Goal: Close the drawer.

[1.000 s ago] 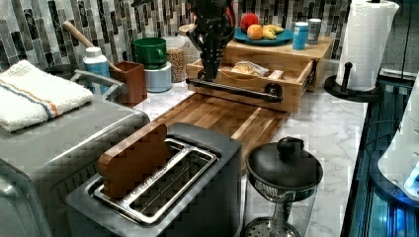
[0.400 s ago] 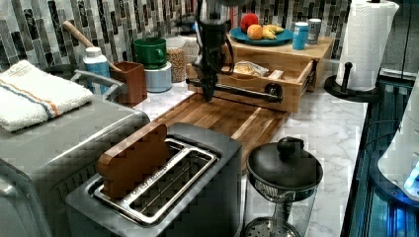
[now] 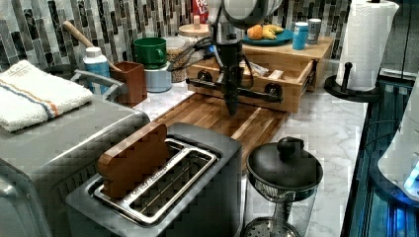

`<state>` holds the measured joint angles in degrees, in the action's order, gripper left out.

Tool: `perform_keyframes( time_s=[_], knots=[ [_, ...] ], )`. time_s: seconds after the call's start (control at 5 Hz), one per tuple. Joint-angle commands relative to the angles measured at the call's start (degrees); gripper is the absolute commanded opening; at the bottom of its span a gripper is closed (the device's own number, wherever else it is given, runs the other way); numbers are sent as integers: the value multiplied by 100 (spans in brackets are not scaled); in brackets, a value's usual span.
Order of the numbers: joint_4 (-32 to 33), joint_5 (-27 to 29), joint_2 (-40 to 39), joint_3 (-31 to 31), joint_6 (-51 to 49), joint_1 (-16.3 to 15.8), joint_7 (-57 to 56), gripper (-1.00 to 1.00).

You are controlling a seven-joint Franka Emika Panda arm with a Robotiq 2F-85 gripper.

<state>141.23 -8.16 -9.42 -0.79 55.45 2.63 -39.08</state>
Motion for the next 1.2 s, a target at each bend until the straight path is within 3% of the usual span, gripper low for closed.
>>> perform_keyframes(
  time_s=[0.2,0.4,0.8,1.2],
  knots=[
    [-116,69,383,-321,597,519,-1150,-100],
    [-277,300,297,-549,659,743,-2014,-100],
    [-482,682,170,-895,803,1137,-2677,-100],
    [-842,609,-43,-1200,1048,1435,-2947,-100]
  ],
)
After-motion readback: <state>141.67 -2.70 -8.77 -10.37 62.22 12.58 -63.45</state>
